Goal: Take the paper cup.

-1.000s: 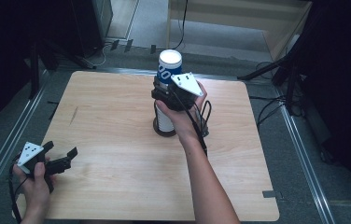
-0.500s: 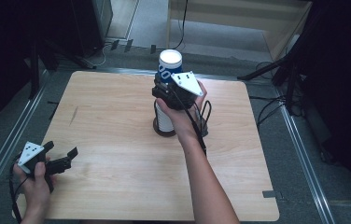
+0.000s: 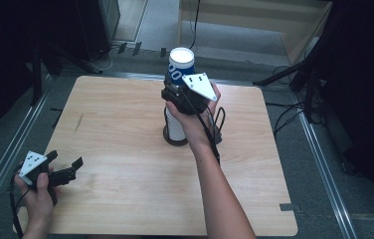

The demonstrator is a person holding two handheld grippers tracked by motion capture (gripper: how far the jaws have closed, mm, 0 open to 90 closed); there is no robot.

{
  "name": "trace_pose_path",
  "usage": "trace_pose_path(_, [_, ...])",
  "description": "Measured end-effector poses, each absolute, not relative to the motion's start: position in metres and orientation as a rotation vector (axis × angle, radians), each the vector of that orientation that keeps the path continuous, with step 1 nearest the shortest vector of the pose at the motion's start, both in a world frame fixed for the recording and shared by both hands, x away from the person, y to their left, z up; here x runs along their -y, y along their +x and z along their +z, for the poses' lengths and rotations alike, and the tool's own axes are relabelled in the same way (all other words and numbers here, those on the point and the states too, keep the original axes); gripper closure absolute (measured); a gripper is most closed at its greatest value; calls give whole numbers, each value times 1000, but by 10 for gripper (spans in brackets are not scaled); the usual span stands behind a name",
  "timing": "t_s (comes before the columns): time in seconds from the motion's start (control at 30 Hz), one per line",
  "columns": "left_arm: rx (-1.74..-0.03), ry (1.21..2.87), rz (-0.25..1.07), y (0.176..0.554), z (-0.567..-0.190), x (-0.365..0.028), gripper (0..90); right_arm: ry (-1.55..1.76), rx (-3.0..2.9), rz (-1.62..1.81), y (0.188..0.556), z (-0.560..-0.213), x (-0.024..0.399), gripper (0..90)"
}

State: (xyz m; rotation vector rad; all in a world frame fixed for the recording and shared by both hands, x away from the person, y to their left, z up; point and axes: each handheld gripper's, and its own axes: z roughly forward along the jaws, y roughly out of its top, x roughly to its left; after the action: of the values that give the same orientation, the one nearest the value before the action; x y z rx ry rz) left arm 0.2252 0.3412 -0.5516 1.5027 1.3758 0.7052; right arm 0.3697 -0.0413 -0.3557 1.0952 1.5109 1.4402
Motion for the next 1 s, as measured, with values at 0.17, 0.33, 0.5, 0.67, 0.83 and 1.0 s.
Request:
trace_pose_path(0.17, [-1376,1500,707,225,-552,-341,18,1070,-1485,1457,368,-349,40,205])
trace_pose_path(0.33, [-1375,1500,708,225,-552,-341,18,1039,-1453,1446,365,-343,40,207])
trace_pose_path(0.5, [-1375,1502,707,225,-552,-341,18,1020,-1445,1461,362,-337,39,207])
trace_pose_path(0.67, [-1374,1501,707,225,-552,-341,18,1010,-1420,1463,360,-331,38,210])
trace_pose_path(0.83, [-1375,1502,706,225,-552,-341,18,994,-1414,1471,358,-326,37,210])
trace_pose_path(1.0, [-1375,1502,706,225,-552,-341,18,983,-1389,1484,354,-316,36,210])
